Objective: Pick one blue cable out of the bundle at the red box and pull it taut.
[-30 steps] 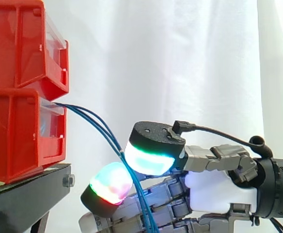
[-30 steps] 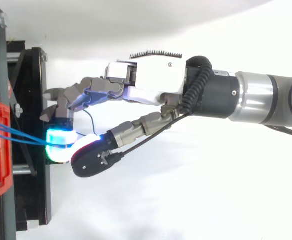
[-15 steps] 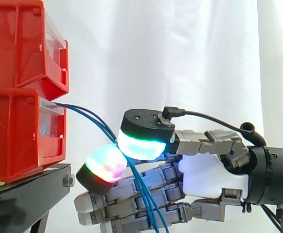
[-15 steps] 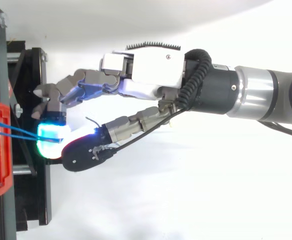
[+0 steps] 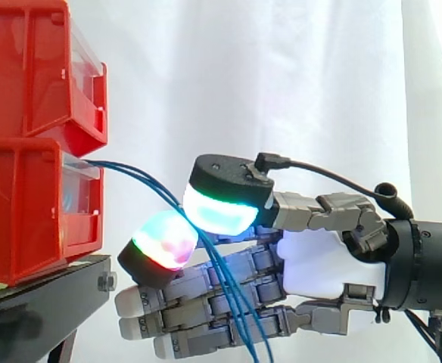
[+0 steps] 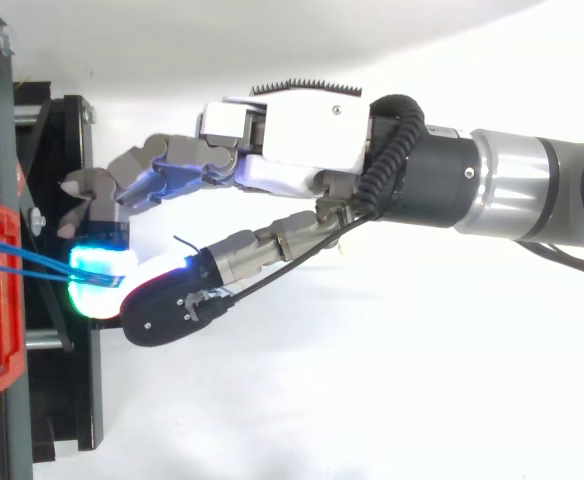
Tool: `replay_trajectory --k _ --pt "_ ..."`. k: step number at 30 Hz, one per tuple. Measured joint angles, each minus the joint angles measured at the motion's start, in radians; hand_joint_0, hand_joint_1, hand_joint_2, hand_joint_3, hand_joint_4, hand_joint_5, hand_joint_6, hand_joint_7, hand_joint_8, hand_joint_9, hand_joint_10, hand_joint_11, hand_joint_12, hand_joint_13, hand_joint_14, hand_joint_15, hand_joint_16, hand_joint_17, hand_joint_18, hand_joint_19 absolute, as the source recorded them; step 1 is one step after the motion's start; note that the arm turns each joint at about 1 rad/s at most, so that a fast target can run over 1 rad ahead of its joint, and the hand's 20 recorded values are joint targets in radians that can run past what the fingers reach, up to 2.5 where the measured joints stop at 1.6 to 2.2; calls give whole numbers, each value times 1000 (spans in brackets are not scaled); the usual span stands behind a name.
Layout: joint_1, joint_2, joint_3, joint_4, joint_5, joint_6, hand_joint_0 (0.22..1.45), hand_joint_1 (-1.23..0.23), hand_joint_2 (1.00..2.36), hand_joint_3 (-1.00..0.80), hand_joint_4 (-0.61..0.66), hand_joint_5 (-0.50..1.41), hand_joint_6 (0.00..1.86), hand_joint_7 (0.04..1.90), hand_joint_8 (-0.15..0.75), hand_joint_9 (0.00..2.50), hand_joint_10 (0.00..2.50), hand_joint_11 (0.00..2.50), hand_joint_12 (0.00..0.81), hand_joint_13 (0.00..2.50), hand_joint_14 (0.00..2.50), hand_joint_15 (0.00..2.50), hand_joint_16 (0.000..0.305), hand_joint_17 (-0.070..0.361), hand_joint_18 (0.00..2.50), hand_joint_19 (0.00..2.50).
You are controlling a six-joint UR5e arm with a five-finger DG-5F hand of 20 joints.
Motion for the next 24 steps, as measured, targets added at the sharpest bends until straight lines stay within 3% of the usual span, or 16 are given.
replay_trajectory --k 6,15,24 --pt "0 1 0 0 0 0 542 -745 1006 -403 148 -175 859 896 322 497 5 213 348 237 3 100 58 131 80 66" --pt "0 2 1 0 0 0 580 -736 1010 -319 156 -164 862 956 321 541 5 228 341 272 4 108 57 128 108 80" --pt "0 3 1 0 0 0 527 -718 1003 -464 171 -156 859 937 343 585 5 249 354 285 3 113 59 132 129 93"
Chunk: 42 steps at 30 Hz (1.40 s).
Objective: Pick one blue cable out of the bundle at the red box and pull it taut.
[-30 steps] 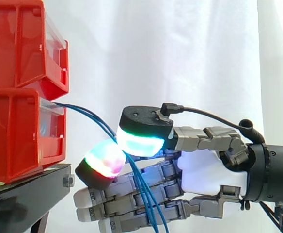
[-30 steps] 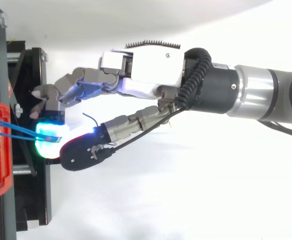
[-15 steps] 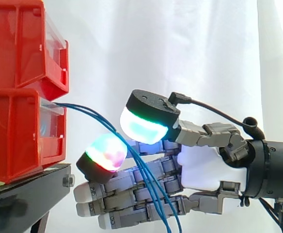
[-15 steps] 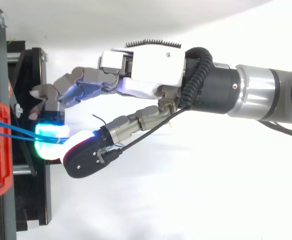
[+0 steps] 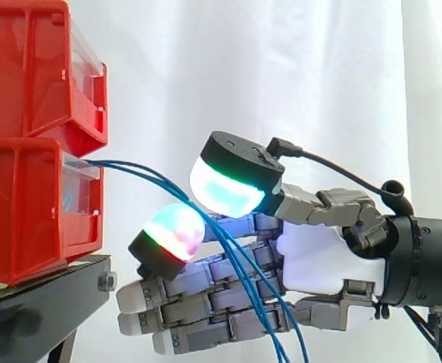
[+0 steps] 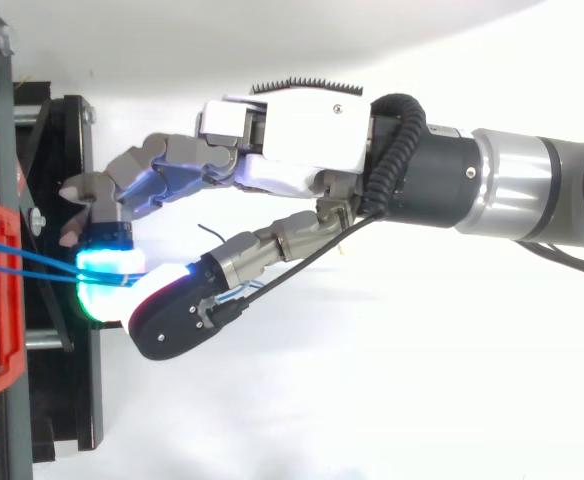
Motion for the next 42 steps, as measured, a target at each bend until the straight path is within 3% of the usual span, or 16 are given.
replay_trajectory --k 21,32,42 --pt "-1 1 1 -3 0 1 537 -633 1000 -499 73 -84 778 1083 340 722 6 226 347 329 4 107 56 125 151 122" --pt "-2 1 6 -6 0 0 582 -683 1013 -294 26 -62 787 1148 325 795 7 252 333 362 3 106 52 116 191 131" --pt "-1 1 8 -6 0 0 588 -804 1014 -166 111 -69 830 1210 368 810 6 284 366 436 4 129 57 128 297 102"
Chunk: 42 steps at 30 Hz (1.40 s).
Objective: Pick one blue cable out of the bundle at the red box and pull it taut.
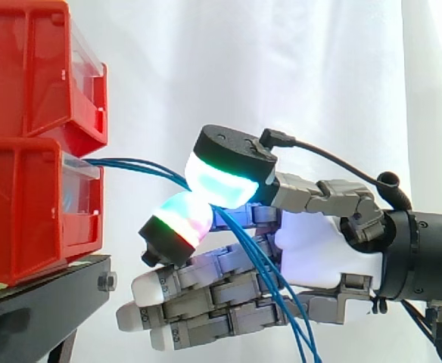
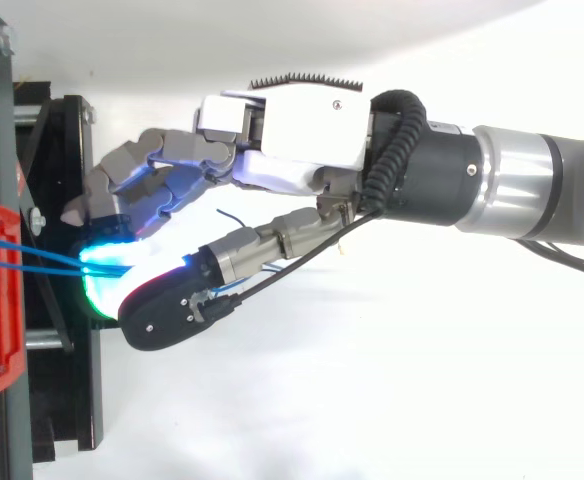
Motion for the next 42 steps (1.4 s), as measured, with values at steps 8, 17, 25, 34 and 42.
replay_trajectory --k 8,17,25,34,42 --pt "-1 2 2 -5 0 1 625 -910 1020 -103 140 -97 874 1284 348 799 9 360 350 454 6 151 53 120 311 95" --pt "-4 45 2 -115 -1 -27 518 -730 1000 -482 177 -106 835 1085 358 800 9 346 367 401 6 154 57 128 257 151" --pt "-6 72 2 -183 -3 -52 575 -546 1007 -396 145 -97 801 1097 353 811 9 336 353 376 5 153 55 123 209 181" --pt "-6 74 2 -187 -2 -55 578 -631 1013 -162 204 -111 842 1161 394 819 9 382 389 403 5 145 61 138 281 149" --pt "-6 75 2 -187 -2 -56 600 -750 1015 -83 204 -116 872 1176 386 806 10 414 383 411 5 150 60 135 307 133"
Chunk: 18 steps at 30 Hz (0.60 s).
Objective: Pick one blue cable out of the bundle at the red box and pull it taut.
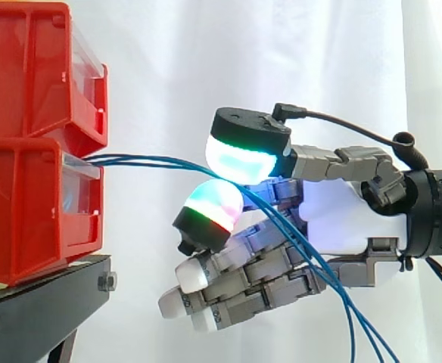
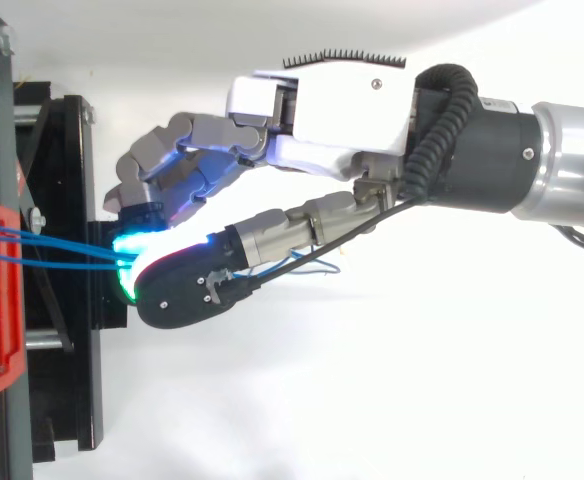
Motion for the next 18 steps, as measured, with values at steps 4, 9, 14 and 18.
replay_trajectory --k 4,9,14,18 --pt "0 1 0 0 0 0 610 -798 1018 -71 212 -119 875 1196 384 868 13 556 377 412 5 146 58 131 313 118" --pt "-2 14 0 -6 0 -9 611 -795 1017 -91 227 -120 876 1185 397 1002 17 815 379 425 5 160 59 132 314 119" --pt "-6 40 0 -36 0 -41 610 -788 1018 -105 226 -125 875 1173 401 1131 17 1098 381 448 6 172 58 131 311 126" --pt "-8 55 0 -69 0 -56 617 -815 1018 -122 212 -133 875 1155 393 1150 16 1160 377 463 7 190 57 129 313 121"
